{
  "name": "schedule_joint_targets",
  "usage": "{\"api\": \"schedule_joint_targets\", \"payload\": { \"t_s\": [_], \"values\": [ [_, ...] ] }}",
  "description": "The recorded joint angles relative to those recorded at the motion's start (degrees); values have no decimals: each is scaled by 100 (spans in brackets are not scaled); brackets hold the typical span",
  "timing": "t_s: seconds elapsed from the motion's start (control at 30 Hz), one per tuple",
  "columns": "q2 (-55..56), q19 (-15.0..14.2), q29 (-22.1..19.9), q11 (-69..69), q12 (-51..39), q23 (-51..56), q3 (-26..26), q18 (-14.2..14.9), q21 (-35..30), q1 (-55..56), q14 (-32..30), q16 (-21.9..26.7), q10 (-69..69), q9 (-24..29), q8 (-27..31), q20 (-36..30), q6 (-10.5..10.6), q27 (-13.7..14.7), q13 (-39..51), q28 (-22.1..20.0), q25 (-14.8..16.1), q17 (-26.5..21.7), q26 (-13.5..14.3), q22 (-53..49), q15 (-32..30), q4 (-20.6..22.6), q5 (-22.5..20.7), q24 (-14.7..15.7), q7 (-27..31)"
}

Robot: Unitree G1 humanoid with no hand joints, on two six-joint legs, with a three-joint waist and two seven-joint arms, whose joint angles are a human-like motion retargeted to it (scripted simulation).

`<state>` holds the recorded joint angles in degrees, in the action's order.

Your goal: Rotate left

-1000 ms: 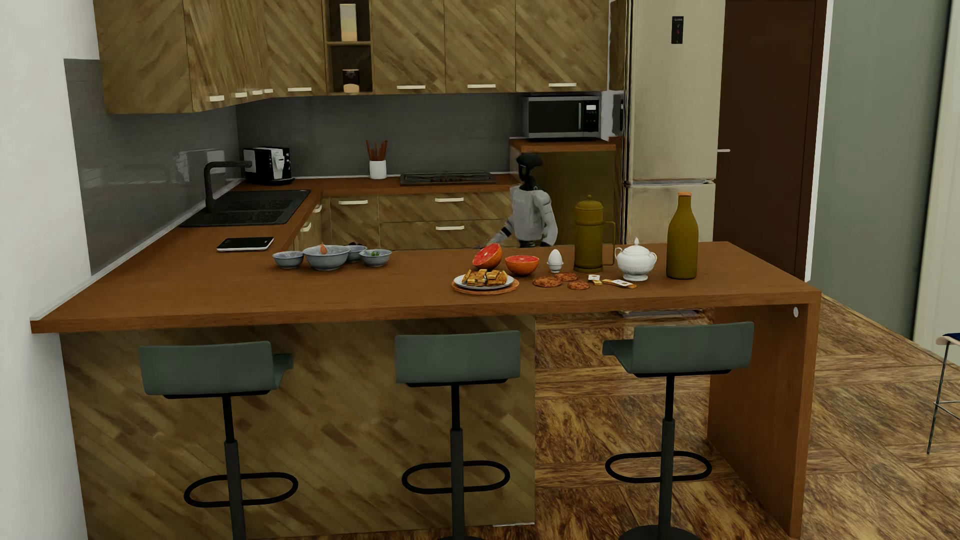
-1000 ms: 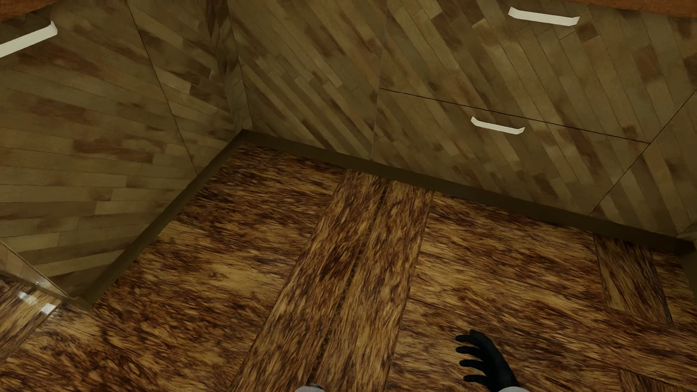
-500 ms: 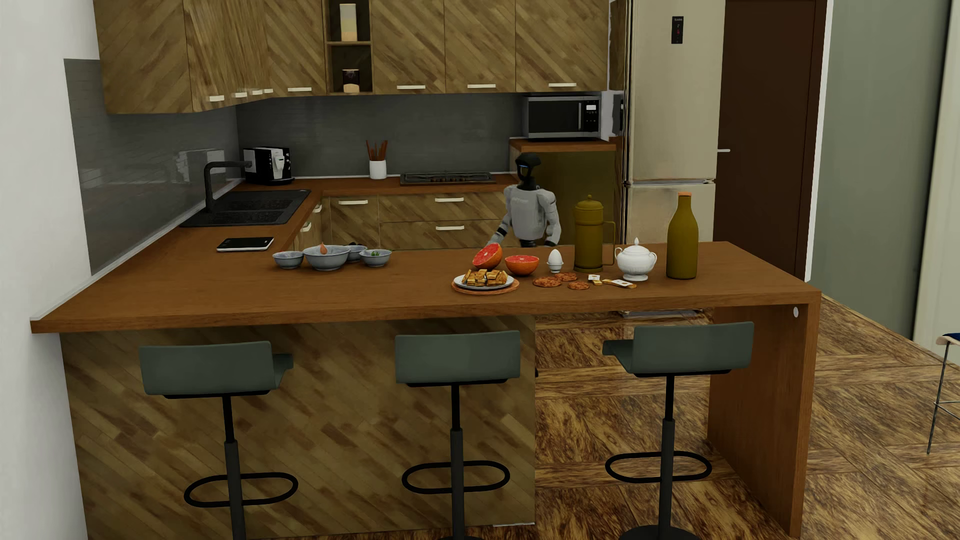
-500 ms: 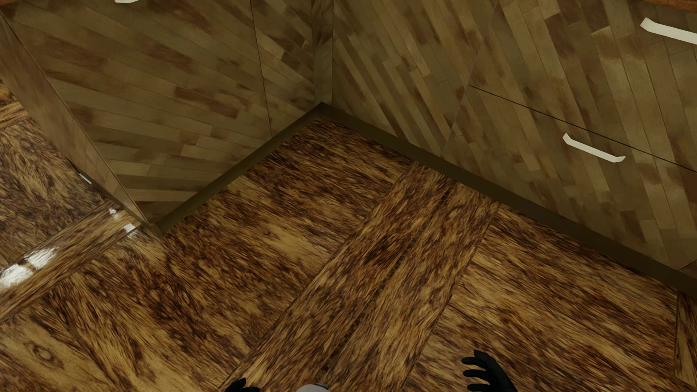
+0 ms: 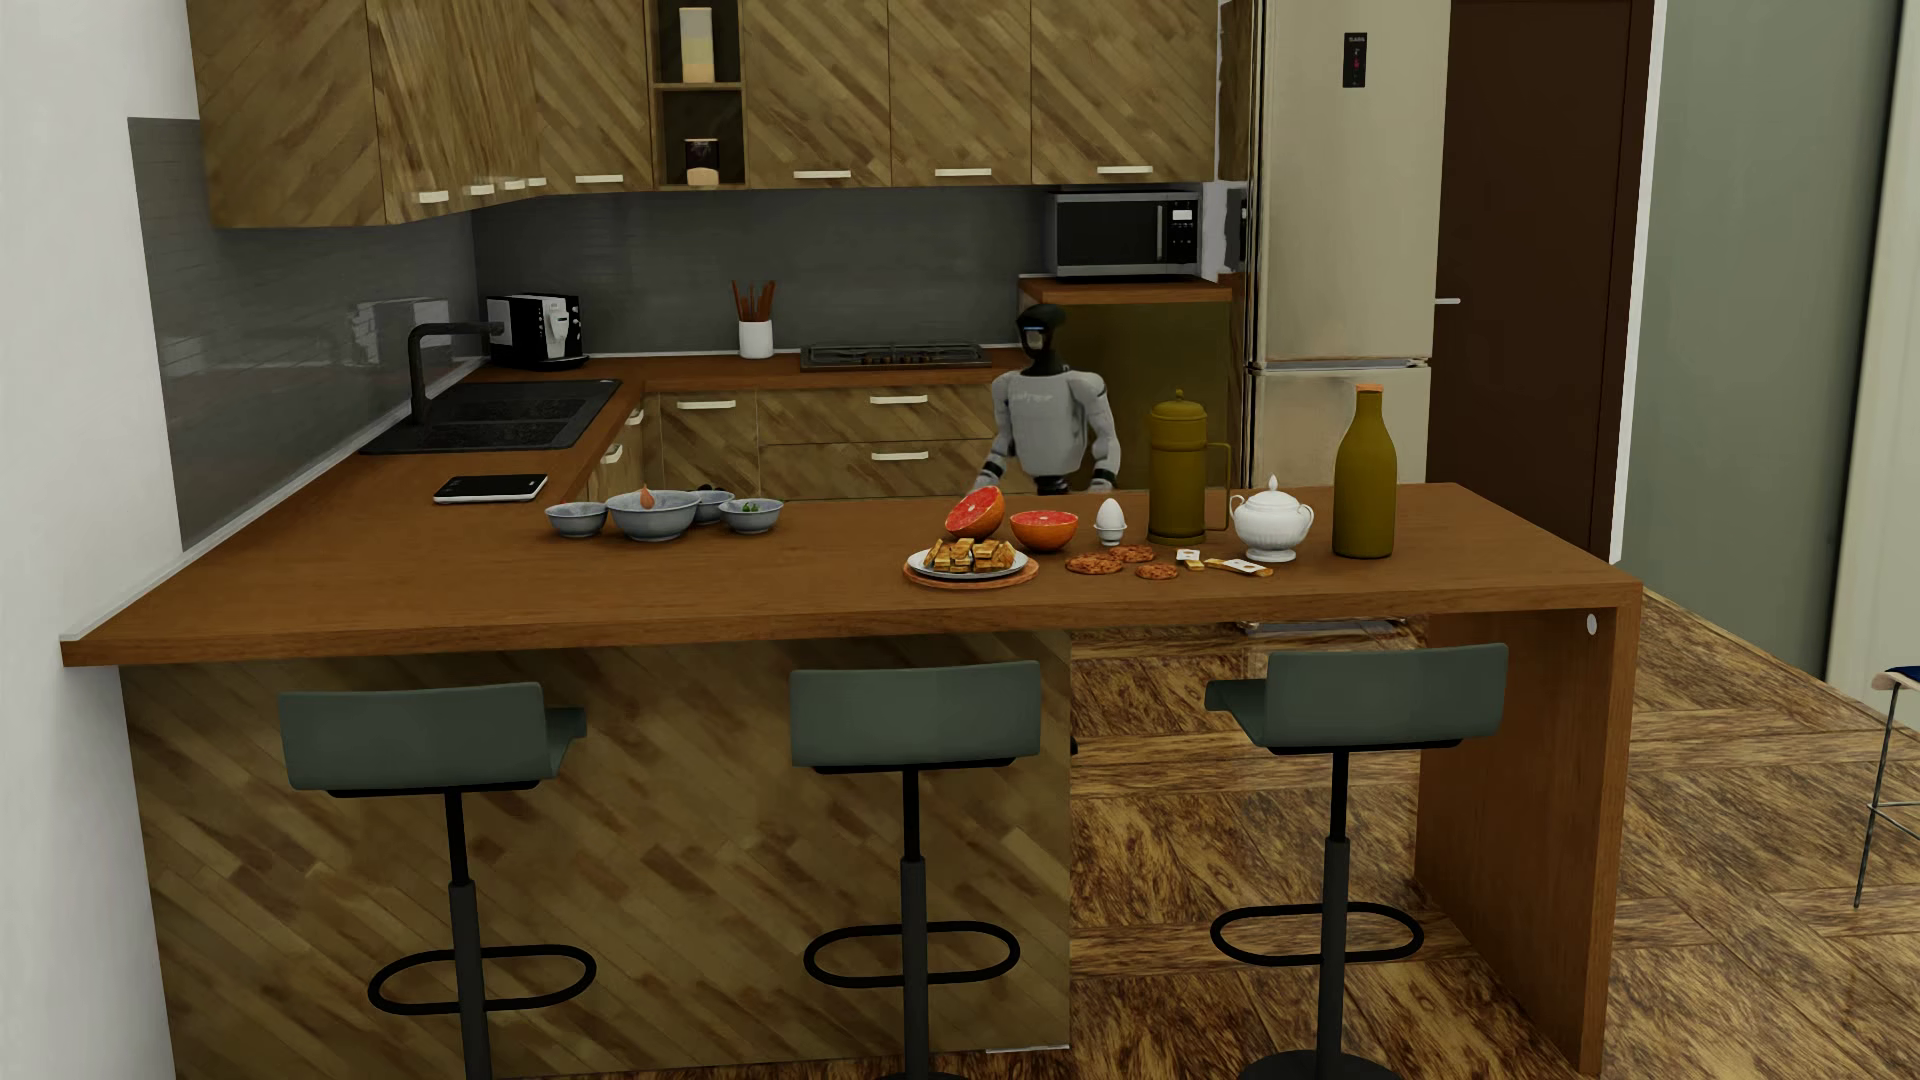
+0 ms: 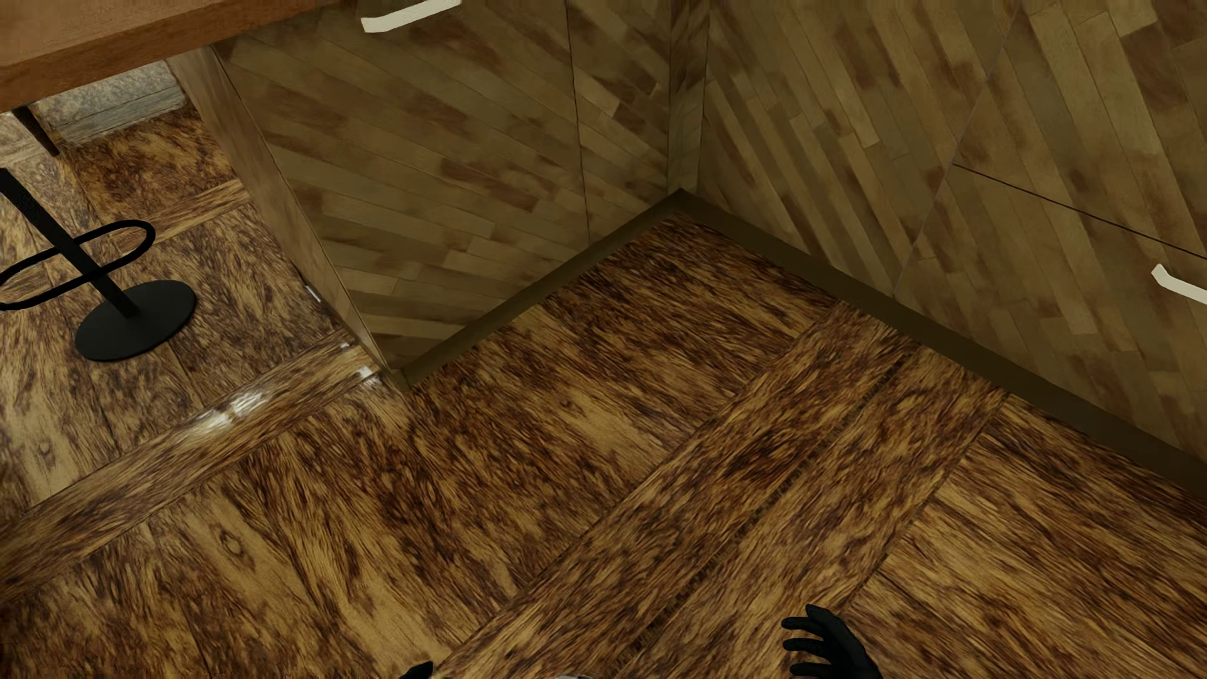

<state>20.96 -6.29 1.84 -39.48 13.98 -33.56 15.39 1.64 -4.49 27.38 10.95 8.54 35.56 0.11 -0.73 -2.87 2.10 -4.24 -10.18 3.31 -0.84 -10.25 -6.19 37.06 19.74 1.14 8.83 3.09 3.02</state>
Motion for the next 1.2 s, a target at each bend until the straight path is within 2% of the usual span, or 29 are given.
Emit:
{"api": "schedule_joint_targets", "payload": {
  "t_s": [0.03,0.07,0.1,0.13,0.17,0.23,0.33,0.37,0.4,0.47,0.53,0.57,0.63,0.7,0.73,0.77,0.8,0.83,0.87,0.9,0.93,0.97,1.0,1.03,1.07,1.1,1.13,1.17,1.2],
  "values": [
    [-89,17,32,171,35,-13,28,-195,65,-39,193,22,-76,2,-58,41,-15,-5,66,33,2,0,-119,-44,-80,25,26,16,8],
    [-193,15,69,262,-12,45,136,-218,90,-64,332,-211,-74,30,-145,193,29,124,-89,0,-9,-140,-186,-40,-109,17,56,-12,-1],
    [-153,24,105,136,38,67,121,-11,70,-47,190,-220,-101,62,-195,67,2,156,-60,-45,-22,-186,-180,-17,-32,17,98,-27,9],
    [-135,42,138,-1,83,95,67,-77,118,-53,32,-100,-88,128,-218,-50,-21,158,36,-99,-12,-120,-128,-17,50,-35,104,4,-48],
    [-96,64,148,-88,-5,148,106,93,78,-90,-323,-59,-229,141,-228,118,-64,196,-9,-117,9,-36,-116,30,102,-69,90,9,-39],
    [-156,75,227,23,-99,6,203,-9,44,-63,-153,-190,-227,161,-302,-65,-74,250,-97,-153,89,-69,-155,0,52,-64,98,-5,-9],
    [-179,91,265,-2,-27,198,166,-3,-101,-21,-159,-183,-219,185,-311,95,-123,-11,-53,-116,221,0,-52,-11,98,-96,70,-39,8],
    [-126,103,302,11,-38,183,198,157,-55,94,-86,-164,-171,101,-354,125,-119,-48,-55,-112,234,-141,-4,-17,95,-127,45,-72,35],
    [-173,103,310,-3,-16,113,211,-53,80,108,-9,-182,-107,127,-410,6,-116,-44,4,-148,193,-103,10,-55,121,-142,71,-155,-5],
    [-147,106,250,-110,5,88,192,64,30,127,-36,-117,-97,118,-443,-11,-158,43,139,-229,50,20,41,13,194,-151,120,-239,-49],
    [-174,99,146,-87,146,143,20,88,-216,85,-409,-99,-356,101,-258,-19,-239,217,26,-376,-104,232,123,55,263,-73,33,-92,99],
    [-216,99,152,-46,136,79,100,93,-185,46,-310,-102,-410,143,-247,-67,-261,238,-78,-538,-128,177,231,59,253,-38,59,35,99],
    [-269,100,267,151,218,13,322,40,33,52,-42,-143,-503,150,-289,-31,-209,82,-106,-531,13,-218,306,-62,143,-17,94,191,72],
    [-416,97,380,244,143,-57,209,-815,162,212,912,31,56,194,-447,87,-20,-36,209,-336,110,-322,177,65,110,-224,100,99,-240],
    [-381,63,381,-13,72,-63,65,-880,220,320,1194,0,461,191,-502,154,84,6,250,-276,110,-297,56,8,268,-324,153,-105,-360],
    [-290,31,318,-346,-6,59,-107,348,168,400,1000,64,641,162,-512,52,140,-7,212,-239,65,-161,-15,41,464,-407,198,-352,-341],
    [-200,17,208,-488,-30,149,-189,97,-1,446,194,8,478,44,-502,14,157,19,71,-199,-6,-52,-28,83,556,-381,169,-470,-275],
    [-104,22,80,-722,-24,282,-239,92,-94,413,-319,-115,237,23,-381,-66,73,48,-136,-197,-93,109,-32,-33,563,-235,166,-464,-141],
    [-41,150,-6,-743,179,238,-232,88,-243,450,-433,-311,63,7,-30,67,-70,1,-165,-304,-163,60,89,-232,571,-75,26,-323,10],
    [-239,-57,3,-343,261,-84,-2,69,-81,494,194,-206,212,39,24,7,-161,-100,-11,-505,-180,-95,438,-147,633,-32,55,-16,-35],
    [-364,-190,29,-266,274,-212,68,-155,165,566,992,-88,775,102,-108,63,-87,-221,151,-600,-162,-293,680,-95,610,-135,62,250,-207],
    [-315,-25,16,-471,225,-78,-37,-491,290,514,1558,108,1259,129,-187,11,-22,-303,321,-639,-131,-340,841,52,759,-301,38,375,-307],
    [-120,-41,-84,-944,100,22,-307,215,215,547,863,225,1165,199,-141,2,-89,-222,442,-608,-96,-58,878,185,809,-302,59,381,-248],
    [183,-51,-179,-1497,-22,108,-502,37,25,569,266,208,979,233,19,35,-185,-22,368,-520,-57,138,854,265,643,-181,18,385,-139],
    [518,37,-192,-1922,46,-16,-666,81,-93,620,111,-32,817,243,252,133,-283,202,296,-375,-61,117,782,168,270,-89,-143,408,-4],
    [539,159,-121,-1306,91,-101,-639,79,74,642,106,-55,669,228,382,77,-425,253,189,-343,-143,127,762,146,412,-28,-204,446,38],
    [378,-14,-38,-733,89,-178,-454,-45,184,660,254,-240,634,233,312,298,-468,275,-16,-418,-193,21,718,23,525,15,-155,391,87],
    [245,-160,12,-563,52,-90,-162,95,151,670,523,-225,676,234,93,94,-354,140,-202,-585,-171,-164,654,-42,452,-84,-119,231,103],
    [149,13,-1,-423,95,5,-46,88,77,599,365,-94,492,219,-4,6,-337,-4,-168,-624,-101,-124,539,-13,405,-132,-110,96,76]
  ]
}}
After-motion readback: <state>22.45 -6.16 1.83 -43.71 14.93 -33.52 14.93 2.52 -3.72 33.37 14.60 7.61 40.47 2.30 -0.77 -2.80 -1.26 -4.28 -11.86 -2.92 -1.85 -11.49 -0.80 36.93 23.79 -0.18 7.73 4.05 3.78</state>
